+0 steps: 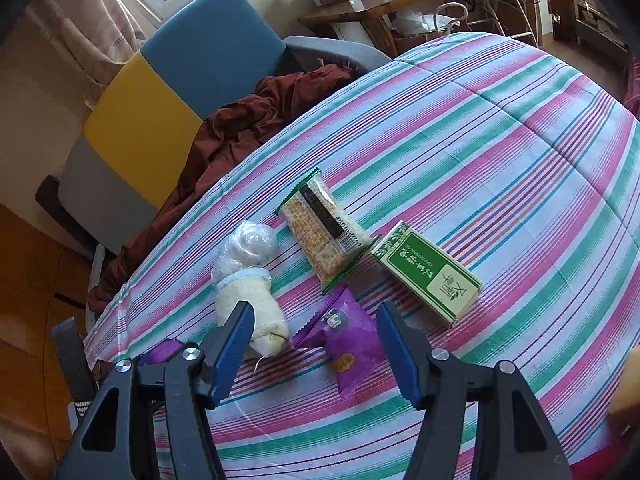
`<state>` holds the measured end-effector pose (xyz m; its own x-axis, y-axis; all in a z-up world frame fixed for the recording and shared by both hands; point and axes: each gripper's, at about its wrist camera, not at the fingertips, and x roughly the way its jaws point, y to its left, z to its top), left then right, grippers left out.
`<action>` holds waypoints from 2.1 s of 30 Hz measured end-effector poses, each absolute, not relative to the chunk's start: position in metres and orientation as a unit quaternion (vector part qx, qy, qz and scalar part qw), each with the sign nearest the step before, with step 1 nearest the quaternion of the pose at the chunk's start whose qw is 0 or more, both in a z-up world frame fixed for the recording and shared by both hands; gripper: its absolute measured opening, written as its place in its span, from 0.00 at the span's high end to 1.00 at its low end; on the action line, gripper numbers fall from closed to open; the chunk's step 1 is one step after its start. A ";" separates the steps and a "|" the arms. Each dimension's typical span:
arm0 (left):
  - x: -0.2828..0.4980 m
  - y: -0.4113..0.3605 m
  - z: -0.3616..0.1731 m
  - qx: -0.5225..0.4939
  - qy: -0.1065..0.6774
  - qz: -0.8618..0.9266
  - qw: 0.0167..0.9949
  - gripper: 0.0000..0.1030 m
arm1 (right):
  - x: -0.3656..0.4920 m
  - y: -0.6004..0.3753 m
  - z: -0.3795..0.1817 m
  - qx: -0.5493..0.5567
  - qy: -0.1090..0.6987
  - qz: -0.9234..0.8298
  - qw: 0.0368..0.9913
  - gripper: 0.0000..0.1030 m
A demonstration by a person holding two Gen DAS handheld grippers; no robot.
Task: Organize objects
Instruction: 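Grasp the purple snack packet with the left tool while the right tool approaches the white sock, then carry the purple packet toward the tray with the left tool while the right tool grasps the sock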
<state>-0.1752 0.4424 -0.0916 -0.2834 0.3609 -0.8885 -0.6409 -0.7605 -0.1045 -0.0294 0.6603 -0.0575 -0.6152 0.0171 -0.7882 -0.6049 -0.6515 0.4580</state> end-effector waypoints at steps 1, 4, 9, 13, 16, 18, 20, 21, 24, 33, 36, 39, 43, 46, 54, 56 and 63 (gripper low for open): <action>-0.167 0.434 -0.090 -0.509 0.133 0.791 0.312 0.51 | -0.032 0.657 -0.057 -0.399 0.366 0.820 0.183 0.37; -0.139 0.416 -0.082 -0.495 0.126 0.798 0.319 0.51 | -0.040 0.646 -0.057 -0.410 0.343 0.829 0.167 0.37; -0.091 0.390 -0.076 -0.484 0.134 0.797 0.337 0.51 | -0.056 0.625 -0.060 -0.441 0.292 0.837 0.141 0.37; -0.067 0.381 -0.077 -0.470 0.163 0.794 0.350 0.51 | -0.076 0.607 -0.066 -0.471 0.252 0.837 0.121 0.37; -0.058 0.376 -0.082 -0.476 0.161 0.789 0.354 0.51 | -0.094 0.601 -0.072 -0.490 0.228 0.832 0.123 0.37; -0.055 0.372 -0.086 -0.476 0.163 0.789 0.352 0.51 | -0.106 0.601 -0.076 -0.500 0.223 0.827 0.130 0.37; -0.054 0.367 -0.088 -0.473 0.156 0.792 0.353 0.51 | -0.120 0.600 -0.083 -0.515 0.211 0.820 0.132 0.37; -0.054 0.365 -0.088 -0.474 0.153 0.792 0.354 0.51 | -0.128 0.600 -0.088 -0.527 0.206 0.814 0.132 0.37; -0.055 0.362 -0.090 -0.475 0.147 0.791 0.357 0.50 | -0.142 0.599 -0.103 -0.555 0.183 0.800 0.139 0.42; -0.049 0.357 -0.091 -0.454 0.140 0.803 0.360 0.50 | -0.107 0.531 -0.102 -0.589 0.143 0.793 0.061 0.46; -0.047 0.350 -0.086 -0.461 0.128 0.804 0.353 0.51 | -0.091 0.520 -0.104 -0.577 0.146 0.801 0.063 0.46; -0.034 0.341 -0.076 -0.447 0.130 0.809 0.360 0.51 | -0.085 0.521 -0.106 -0.568 0.147 0.807 0.069 0.46; -0.017 0.320 -0.060 -0.435 0.111 0.815 0.367 0.51 | -0.087 0.517 -0.108 -0.564 0.119 0.814 0.068 0.45; -0.007 0.304 -0.050 -0.433 0.097 0.817 0.369 0.51 | -0.090 0.499 -0.108 -0.560 0.055 0.824 0.072 0.45; -0.021 0.236 -0.004 -0.400 0.045 0.853 0.333 0.51 | -0.085 0.504 -0.110 -0.552 0.061 0.829 0.069 0.44; -0.036 0.211 0.003 -0.400 0.025 0.863 0.308 0.51 | -0.081 0.501 -0.109 -0.551 0.060 0.829 0.069 0.44; -0.125 0.129 0.013 -0.447 -0.041 0.865 0.225 0.50 | -0.087 0.493 -0.111 -0.550 0.046 0.831 0.072 0.43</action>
<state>-0.1254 0.1289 0.0130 -0.4991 0.4257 -0.7548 -0.3531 -0.8953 -0.2715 -0.0871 0.4935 -0.1107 -0.3843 0.0694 -0.9206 -0.1699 -0.9855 -0.0034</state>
